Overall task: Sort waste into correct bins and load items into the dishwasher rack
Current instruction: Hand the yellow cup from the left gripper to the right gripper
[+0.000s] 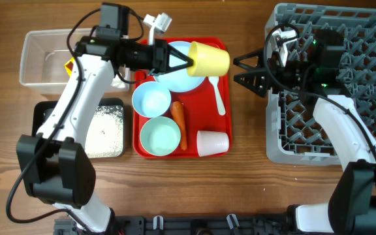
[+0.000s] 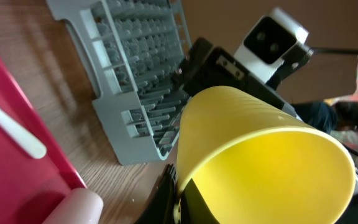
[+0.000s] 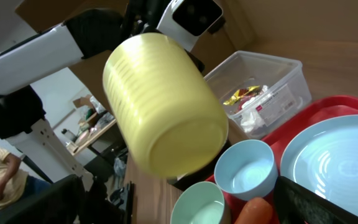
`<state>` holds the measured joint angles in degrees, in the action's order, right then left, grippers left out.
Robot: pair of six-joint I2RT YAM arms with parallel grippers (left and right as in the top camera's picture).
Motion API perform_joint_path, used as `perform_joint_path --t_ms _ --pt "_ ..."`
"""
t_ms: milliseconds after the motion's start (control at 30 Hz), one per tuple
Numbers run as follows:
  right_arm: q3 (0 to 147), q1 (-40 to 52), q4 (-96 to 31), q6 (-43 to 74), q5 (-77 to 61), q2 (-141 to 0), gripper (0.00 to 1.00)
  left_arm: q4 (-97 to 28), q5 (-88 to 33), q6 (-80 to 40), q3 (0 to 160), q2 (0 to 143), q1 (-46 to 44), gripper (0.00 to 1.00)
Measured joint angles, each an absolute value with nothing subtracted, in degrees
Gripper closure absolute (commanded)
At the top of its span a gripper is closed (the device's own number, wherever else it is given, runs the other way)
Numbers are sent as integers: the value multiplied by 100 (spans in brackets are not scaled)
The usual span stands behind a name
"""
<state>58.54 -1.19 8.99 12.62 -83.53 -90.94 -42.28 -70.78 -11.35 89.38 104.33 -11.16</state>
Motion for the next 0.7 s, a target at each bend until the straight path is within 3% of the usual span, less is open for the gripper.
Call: perform_joint_path --t_ms 167,600,700 --pt "5854 292 2204 2191 -8355 -9098 1 -4112 -7085 -1063 8938 10433 -1420 96" --pt "5854 521 2294 2740 -8287 -9098 41 -3986 -7126 -1052 8938 10433 -1441 96" --pt "5854 521 2285 2762 -8289 -9098 46 -3977 -7148 -1031 8938 10433 -1441 94"
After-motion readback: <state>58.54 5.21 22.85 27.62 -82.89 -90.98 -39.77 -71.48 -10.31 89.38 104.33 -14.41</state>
